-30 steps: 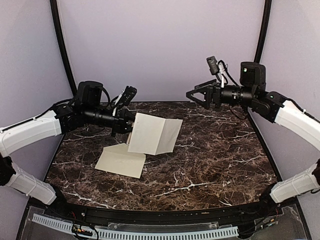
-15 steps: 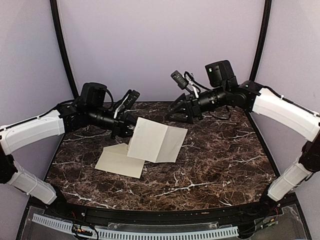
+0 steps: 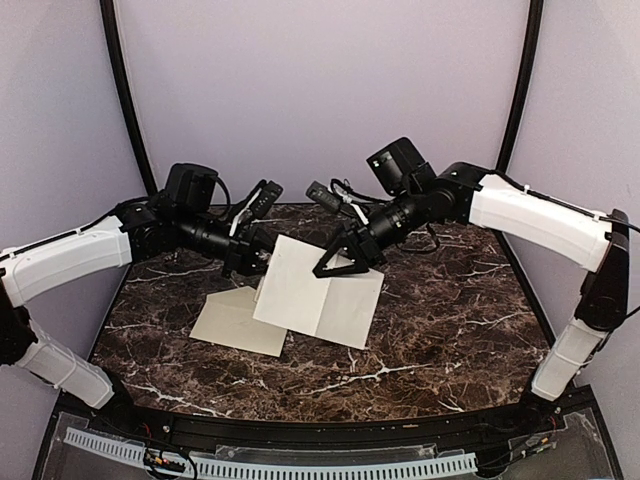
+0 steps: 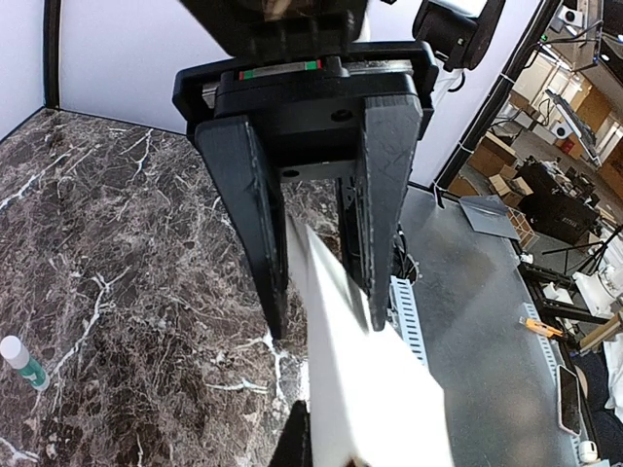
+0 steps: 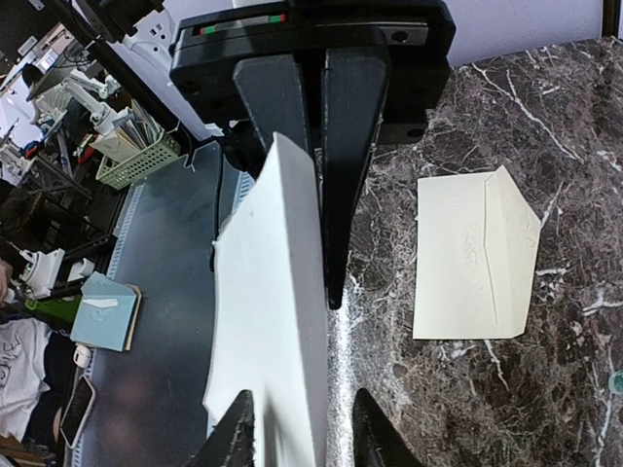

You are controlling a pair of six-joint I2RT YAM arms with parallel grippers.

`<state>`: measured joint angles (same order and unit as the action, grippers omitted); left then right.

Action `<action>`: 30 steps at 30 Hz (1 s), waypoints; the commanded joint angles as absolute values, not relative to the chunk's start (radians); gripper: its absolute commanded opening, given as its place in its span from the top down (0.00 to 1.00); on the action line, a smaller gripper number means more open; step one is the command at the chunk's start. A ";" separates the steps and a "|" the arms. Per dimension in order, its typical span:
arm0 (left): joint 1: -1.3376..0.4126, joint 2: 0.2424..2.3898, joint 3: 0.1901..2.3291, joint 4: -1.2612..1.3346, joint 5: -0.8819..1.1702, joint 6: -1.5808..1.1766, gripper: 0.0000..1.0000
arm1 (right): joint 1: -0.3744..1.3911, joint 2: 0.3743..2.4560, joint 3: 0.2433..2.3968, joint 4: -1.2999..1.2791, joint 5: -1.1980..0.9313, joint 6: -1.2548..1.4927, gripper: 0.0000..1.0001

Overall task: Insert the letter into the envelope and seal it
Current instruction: Fold the letter.

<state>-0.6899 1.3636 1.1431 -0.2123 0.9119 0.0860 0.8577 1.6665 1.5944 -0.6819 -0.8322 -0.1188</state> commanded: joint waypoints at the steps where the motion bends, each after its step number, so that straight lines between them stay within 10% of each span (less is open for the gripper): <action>1: -0.695 1.370 1.172 -0.247 0.948 0.107 1.00 | 0.872 1.674 1.642 -0.706 -0.846 -0.144 0.72; 10: -0.694 1.377 1.181 -0.272 0.973 0.114 1.00 | 0.871 1.674 1.664 -0.725 -0.858 -0.164 0.67; 25: -0.697 1.385 1.192 -0.288 0.970 0.120 1.00 | 0.871 1.671 1.668 -0.707 -0.852 -0.157 1.00; 30: -0.691 1.343 1.200 -0.294 0.900 0.123 0.62 | 0.869 1.620 1.608 -0.617 -0.776 -0.120 1.00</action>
